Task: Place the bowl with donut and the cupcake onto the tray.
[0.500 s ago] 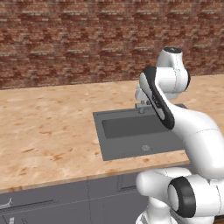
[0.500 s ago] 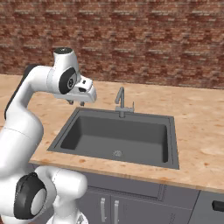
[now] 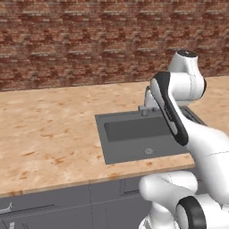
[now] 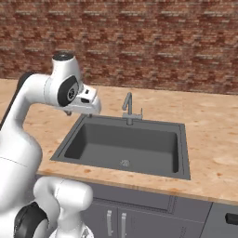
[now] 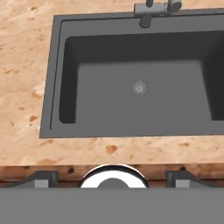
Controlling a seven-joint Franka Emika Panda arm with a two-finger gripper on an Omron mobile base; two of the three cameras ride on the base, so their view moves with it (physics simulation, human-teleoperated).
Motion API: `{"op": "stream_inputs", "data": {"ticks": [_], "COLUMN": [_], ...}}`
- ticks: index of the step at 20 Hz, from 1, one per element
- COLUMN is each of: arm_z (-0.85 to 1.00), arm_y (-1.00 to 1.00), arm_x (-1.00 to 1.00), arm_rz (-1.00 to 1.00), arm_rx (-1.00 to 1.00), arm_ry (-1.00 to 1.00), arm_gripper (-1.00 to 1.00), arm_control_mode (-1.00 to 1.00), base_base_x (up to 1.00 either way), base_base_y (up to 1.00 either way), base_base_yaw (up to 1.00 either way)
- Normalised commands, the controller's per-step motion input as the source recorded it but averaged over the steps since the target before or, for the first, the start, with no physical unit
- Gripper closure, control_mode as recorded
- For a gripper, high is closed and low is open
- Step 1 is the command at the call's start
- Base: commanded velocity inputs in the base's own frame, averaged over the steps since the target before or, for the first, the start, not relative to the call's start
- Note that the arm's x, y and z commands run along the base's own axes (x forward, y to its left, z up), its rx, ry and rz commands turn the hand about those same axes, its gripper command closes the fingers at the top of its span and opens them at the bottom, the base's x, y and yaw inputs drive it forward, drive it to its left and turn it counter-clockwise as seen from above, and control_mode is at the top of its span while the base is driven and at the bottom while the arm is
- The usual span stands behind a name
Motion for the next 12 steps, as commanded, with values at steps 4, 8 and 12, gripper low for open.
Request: {"op": "stream_inputs", "data": {"ticks": [4, 8, 12], "arm_z": [0.0, 0.0, 0.0], "arm_y": [-0.16, -0.02, 0.0], "arm_x": [-0.96, -0.61, 0.0], "arm_rz": [0.02, 0.02, 0.0], "arm_rx": [0.0, 0.01, 0.0], "arm_ry": [-0.09, -0.06, 0.0], "arm_gripper": [-1.0, -1.0, -1.0], "arm_control_mode": [-1.0, -1.0, -1.0], "base_base_x": [0.0, 0.0, 0.0], "base_base_y": [0.0, 0.0, 0.0], "base_base_yaw": [0.0, 0.0, 0.0]}}
